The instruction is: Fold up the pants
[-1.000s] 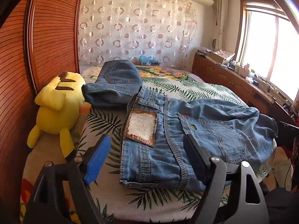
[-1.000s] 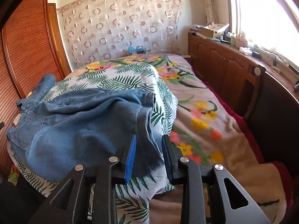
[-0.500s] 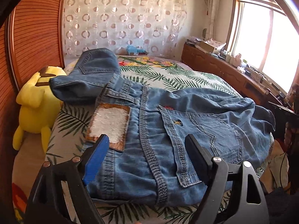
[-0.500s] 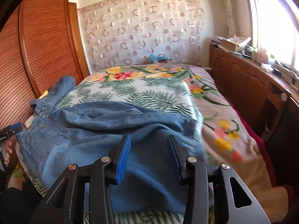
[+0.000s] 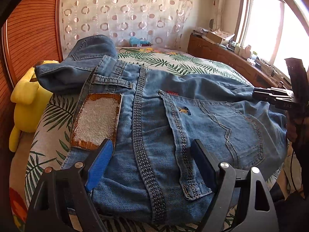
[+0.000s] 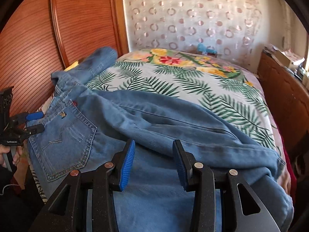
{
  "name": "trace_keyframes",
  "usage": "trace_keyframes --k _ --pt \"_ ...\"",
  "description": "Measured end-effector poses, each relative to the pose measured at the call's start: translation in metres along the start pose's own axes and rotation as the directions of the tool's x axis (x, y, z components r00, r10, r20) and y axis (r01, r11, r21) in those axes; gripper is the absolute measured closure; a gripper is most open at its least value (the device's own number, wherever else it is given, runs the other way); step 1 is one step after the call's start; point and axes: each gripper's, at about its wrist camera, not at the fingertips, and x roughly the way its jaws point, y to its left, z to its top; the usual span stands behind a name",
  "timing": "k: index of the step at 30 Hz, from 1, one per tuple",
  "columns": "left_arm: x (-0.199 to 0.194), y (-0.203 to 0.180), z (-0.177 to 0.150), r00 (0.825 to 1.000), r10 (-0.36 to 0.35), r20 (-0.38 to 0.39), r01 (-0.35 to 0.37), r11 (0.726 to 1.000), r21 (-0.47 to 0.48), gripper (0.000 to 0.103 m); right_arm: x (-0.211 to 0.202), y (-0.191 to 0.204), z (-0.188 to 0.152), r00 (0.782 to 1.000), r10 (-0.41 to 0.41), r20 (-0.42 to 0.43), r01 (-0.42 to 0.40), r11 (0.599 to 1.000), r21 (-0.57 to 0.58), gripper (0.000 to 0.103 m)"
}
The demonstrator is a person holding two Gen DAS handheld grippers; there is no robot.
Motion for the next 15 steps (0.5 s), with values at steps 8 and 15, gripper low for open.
trace_keyframes --k 8,15 --pt "0.001 -0.002 -0.005 1.000 -0.008 0.009 0.008 1.000 -0.001 0.014 0.058 0.019 0.029 0.995 0.011 -0.098 -0.020 0.996 -0.091 0.061" --pt "0.001 -0.006 -0.005 1.000 0.006 0.009 -0.007 1.000 0.016 0.011 0.080 0.021 0.040 0.992 -0.038 -0.123 0.020 0.990 -0.141 0.064"
